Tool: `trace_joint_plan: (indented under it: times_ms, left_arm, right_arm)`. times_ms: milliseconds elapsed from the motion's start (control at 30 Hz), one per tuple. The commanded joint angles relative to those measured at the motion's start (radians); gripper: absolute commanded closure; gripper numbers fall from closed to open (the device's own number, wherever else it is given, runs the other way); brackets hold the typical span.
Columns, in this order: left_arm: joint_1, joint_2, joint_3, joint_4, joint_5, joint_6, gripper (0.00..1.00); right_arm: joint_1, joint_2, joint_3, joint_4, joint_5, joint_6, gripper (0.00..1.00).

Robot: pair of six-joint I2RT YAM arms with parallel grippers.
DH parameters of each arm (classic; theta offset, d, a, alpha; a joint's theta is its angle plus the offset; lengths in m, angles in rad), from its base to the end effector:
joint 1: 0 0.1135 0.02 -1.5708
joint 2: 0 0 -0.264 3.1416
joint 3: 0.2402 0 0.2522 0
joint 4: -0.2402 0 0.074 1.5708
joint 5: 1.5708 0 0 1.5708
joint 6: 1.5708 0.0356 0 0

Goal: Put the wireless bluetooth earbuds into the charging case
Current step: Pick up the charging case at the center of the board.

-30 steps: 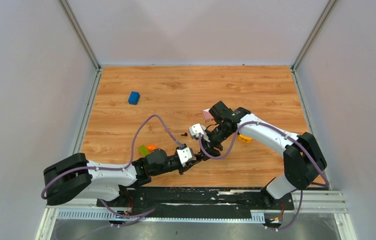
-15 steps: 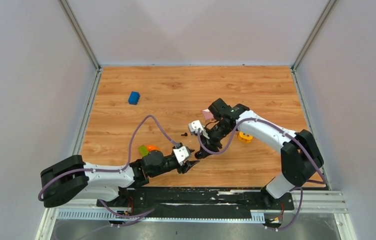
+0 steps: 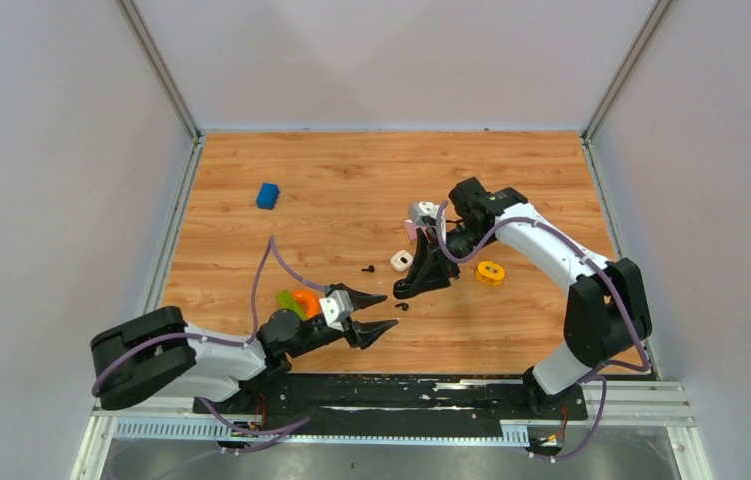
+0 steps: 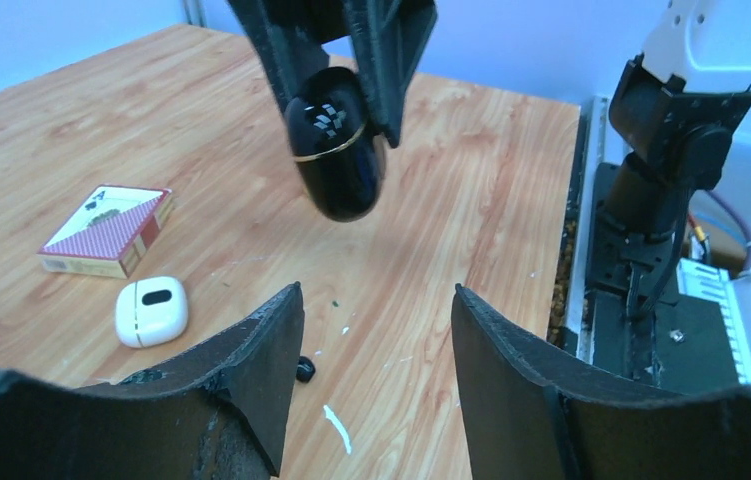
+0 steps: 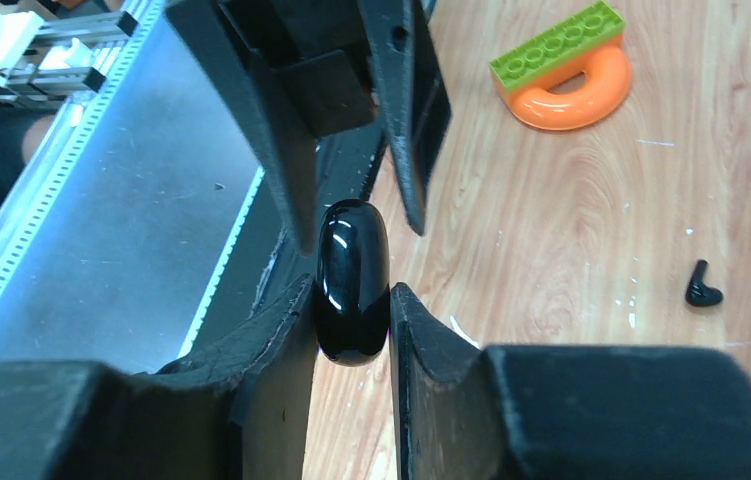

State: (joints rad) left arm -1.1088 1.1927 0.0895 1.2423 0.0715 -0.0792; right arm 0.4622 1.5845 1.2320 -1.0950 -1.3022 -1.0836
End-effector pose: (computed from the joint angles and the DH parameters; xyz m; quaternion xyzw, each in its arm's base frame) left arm 0.0846 -0.1757 0.1824 0.3464 0.5576 -0.4415 0.6118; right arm 0.2393 0.1576 0.2664 -0.5810 0.5423 0.5610 0.2316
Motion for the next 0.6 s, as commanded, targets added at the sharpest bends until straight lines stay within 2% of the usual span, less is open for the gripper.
trace_joint_plan:
  times_ms: [0,67,333,467,567]
  left_arm:
    - [0.051,0.103,-0.026,0.301,0.081,-0.127,0.38]
    - [0.066,0.146,-0.026,0.36,0.108,-0.161,0.39]
    - [0.07,0.194,0.006,0.364,0.133,-0.175,0.39]
    - [0.071,0.194,0.014,0.342,0.108,-0.186,0.38]
    - [0.071,0.147,0.012,0.285,0.031,-0.176,0.36]
  right_arm:
    - [0.004,0.02,0.044,-0.091,-0.132,-0.11,0.83]
    - [0.004,0.029,0.047,-0.112,-0.131,-0.135,0.83]
    - [0.004,0.052,0.034,-0.093,-0.127,-0.114,0.82]
    - [0.007,0.057,0.002,0.06,-0.11,0.049,0.82]
    - [0.017,0.041,-0.029,0.168,-0.082,0.179,0.83]
